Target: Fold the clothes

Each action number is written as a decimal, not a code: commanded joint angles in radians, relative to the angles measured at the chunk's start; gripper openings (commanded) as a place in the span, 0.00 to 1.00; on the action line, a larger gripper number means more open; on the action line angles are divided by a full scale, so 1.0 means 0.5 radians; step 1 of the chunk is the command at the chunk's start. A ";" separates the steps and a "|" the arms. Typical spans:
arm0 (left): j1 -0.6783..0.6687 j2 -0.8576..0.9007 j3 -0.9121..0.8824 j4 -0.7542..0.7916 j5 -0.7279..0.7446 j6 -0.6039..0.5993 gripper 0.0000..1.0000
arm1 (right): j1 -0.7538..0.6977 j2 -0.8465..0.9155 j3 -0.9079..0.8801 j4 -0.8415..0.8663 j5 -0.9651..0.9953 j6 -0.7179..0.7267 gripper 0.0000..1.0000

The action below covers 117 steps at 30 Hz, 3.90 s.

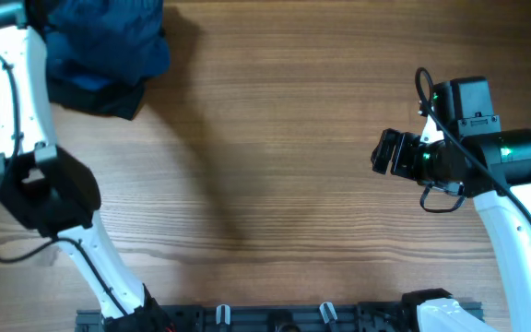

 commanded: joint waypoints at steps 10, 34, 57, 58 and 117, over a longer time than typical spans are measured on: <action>-0.014 0.206 -0.008 -0.008 0.179 0.013 0.06 | 0.001 0.014 -0.006 0.011 0.005 0.047 1.00; 0.193 0.268 -0.007 -0.148 0.033 0.162 0.14 | 0.002 0.014 -0.006 -0.013 -0.029 0.076 1.00; 0.027 -1.166 -0.008 -1.236 1.962 0.168 1.00 | 0.002 -0.680 0.050 -0.400 -0.262 0.082 1.00; 0.008 -1.186 -0.008 -1.335 1.975 0.224 1.00 | 0.002 -0.726 0.050 -0.424 -0.275 0.083 1.00; -1.138 -1.825 -0.008 -1.895 1.664 0.690 1.00 | -0.076 -1.621 -0.067 -0.066 -0.005 0.214 1.00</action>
